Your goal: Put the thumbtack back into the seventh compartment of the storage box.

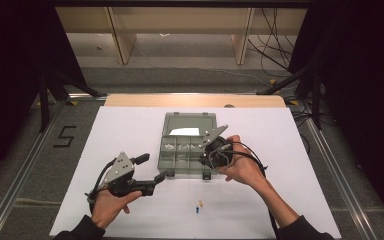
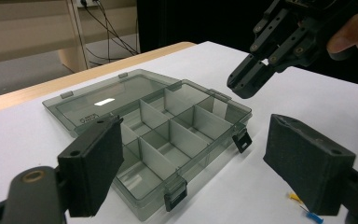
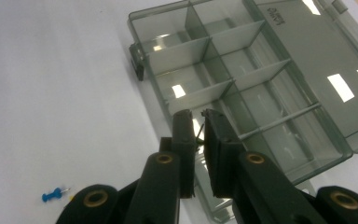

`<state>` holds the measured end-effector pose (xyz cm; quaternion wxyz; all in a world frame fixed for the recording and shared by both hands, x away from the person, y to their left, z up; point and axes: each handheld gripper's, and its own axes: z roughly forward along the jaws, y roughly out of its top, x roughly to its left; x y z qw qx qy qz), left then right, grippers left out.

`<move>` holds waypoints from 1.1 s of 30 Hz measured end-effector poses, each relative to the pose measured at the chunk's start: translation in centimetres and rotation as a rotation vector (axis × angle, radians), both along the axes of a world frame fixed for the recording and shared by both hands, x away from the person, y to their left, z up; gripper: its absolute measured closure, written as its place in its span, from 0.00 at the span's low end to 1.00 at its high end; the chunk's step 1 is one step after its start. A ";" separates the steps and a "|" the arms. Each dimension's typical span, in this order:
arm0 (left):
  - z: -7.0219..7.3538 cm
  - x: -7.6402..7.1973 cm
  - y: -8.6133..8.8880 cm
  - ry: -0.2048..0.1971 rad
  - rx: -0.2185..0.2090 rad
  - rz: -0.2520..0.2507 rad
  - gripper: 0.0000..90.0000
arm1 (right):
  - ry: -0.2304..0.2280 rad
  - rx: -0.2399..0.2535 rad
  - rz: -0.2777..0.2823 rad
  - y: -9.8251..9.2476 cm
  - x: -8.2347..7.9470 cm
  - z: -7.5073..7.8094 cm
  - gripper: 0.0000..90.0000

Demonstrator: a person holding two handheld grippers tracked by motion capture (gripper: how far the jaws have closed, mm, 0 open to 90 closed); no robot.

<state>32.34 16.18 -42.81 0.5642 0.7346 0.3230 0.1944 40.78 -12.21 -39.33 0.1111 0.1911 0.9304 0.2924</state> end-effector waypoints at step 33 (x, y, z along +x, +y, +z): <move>0.1 0.1 0.0 -0.011 0.001 -0.013 0.21 | 0.025 -0.044 -0.017 2.6 3.2 -3.8 0.92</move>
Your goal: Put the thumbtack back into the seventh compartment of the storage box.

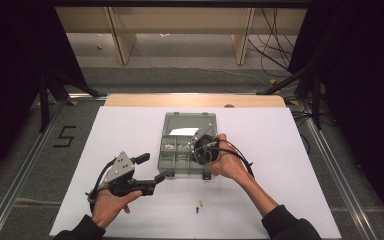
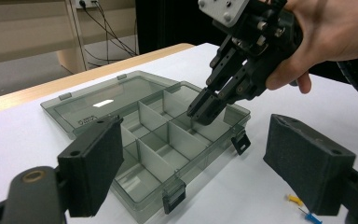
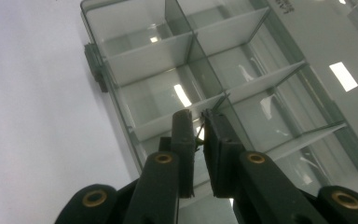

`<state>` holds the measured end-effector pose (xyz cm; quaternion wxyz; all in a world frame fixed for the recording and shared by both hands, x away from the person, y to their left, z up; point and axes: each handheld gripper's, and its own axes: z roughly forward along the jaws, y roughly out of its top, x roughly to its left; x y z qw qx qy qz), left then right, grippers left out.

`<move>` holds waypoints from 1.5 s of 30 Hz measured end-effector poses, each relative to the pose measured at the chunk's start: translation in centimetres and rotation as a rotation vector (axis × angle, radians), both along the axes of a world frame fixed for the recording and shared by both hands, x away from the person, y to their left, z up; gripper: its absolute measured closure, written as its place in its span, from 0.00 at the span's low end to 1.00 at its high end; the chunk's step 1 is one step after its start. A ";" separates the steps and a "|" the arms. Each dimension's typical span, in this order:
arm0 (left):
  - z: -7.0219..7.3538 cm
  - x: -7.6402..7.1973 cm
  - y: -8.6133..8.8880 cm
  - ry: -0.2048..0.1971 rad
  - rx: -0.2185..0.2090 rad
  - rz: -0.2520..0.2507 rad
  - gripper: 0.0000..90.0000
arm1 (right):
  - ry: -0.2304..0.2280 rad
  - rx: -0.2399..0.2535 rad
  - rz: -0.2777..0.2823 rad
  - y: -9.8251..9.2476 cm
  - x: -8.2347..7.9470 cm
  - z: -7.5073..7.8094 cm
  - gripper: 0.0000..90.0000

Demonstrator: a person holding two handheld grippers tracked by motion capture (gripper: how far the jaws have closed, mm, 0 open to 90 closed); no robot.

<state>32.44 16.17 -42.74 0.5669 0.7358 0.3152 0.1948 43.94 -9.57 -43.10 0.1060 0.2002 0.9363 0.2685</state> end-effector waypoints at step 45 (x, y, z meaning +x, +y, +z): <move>0.0 0.0 -0.2 0.013 -0.007 0.006 0.21 | 0.154 -0.121 0.045 -1.1 -8.0 -1.1 0.41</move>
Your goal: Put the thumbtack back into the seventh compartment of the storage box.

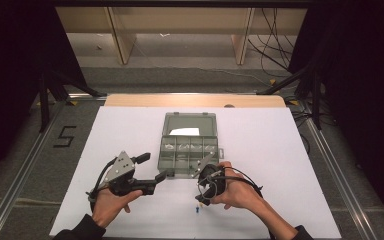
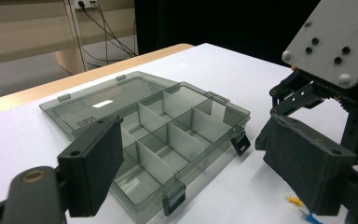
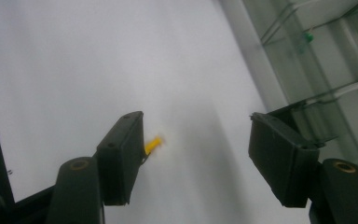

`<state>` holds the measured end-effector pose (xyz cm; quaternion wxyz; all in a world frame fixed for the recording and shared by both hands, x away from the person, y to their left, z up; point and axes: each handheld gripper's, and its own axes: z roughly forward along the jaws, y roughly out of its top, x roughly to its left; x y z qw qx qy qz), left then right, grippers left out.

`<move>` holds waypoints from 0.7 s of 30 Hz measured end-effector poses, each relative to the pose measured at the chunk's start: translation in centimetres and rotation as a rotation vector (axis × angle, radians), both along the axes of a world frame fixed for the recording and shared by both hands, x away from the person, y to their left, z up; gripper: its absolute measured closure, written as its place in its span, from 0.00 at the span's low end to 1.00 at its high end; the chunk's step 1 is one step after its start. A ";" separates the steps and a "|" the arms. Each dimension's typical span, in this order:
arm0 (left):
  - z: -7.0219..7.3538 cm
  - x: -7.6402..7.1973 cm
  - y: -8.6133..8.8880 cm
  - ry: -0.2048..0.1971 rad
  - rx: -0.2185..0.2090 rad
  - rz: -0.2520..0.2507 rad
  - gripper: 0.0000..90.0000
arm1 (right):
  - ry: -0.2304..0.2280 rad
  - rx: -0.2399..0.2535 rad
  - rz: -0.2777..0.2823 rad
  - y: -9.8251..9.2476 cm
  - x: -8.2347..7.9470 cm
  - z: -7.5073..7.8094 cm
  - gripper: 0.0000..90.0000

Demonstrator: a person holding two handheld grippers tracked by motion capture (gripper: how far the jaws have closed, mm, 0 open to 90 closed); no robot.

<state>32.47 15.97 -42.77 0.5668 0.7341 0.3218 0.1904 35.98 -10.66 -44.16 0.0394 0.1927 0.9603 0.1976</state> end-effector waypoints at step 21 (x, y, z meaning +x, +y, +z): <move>0.0 0.1 0.0 -0.009 0.014 -0.003 0.21 | 0.064 -0.046 0.025 0.8 -0.6 -1.4 0.62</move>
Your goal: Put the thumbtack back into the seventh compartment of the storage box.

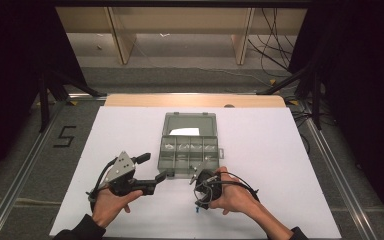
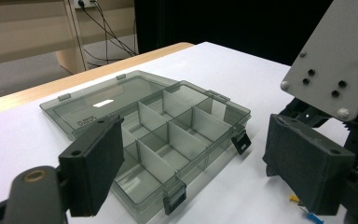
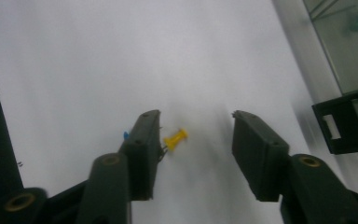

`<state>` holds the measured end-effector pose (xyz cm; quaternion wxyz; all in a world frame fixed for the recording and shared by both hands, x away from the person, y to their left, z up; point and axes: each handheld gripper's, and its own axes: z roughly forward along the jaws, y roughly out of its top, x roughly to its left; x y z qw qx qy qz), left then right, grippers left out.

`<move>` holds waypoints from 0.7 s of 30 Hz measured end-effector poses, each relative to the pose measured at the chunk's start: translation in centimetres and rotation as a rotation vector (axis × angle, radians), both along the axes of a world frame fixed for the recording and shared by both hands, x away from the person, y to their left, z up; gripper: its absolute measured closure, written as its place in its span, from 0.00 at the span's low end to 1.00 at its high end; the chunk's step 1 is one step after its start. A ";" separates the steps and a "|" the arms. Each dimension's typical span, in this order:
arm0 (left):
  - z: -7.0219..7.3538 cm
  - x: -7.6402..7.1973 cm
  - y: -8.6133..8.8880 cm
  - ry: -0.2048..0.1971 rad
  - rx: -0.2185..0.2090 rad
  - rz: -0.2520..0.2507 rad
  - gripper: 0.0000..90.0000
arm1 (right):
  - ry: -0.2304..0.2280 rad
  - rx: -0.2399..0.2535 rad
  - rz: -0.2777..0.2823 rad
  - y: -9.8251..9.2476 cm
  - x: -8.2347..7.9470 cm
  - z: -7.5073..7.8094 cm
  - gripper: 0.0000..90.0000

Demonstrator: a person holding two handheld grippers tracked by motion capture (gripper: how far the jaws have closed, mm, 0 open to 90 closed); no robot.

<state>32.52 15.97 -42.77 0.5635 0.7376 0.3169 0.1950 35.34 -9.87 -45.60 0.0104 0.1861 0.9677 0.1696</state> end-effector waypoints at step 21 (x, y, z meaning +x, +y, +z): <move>0.0 -0.1 -0.1 0.008 0.000 0.002 0.22 | -0.011 -0.053 0.086 0.3 -0.2 -0.4 0.92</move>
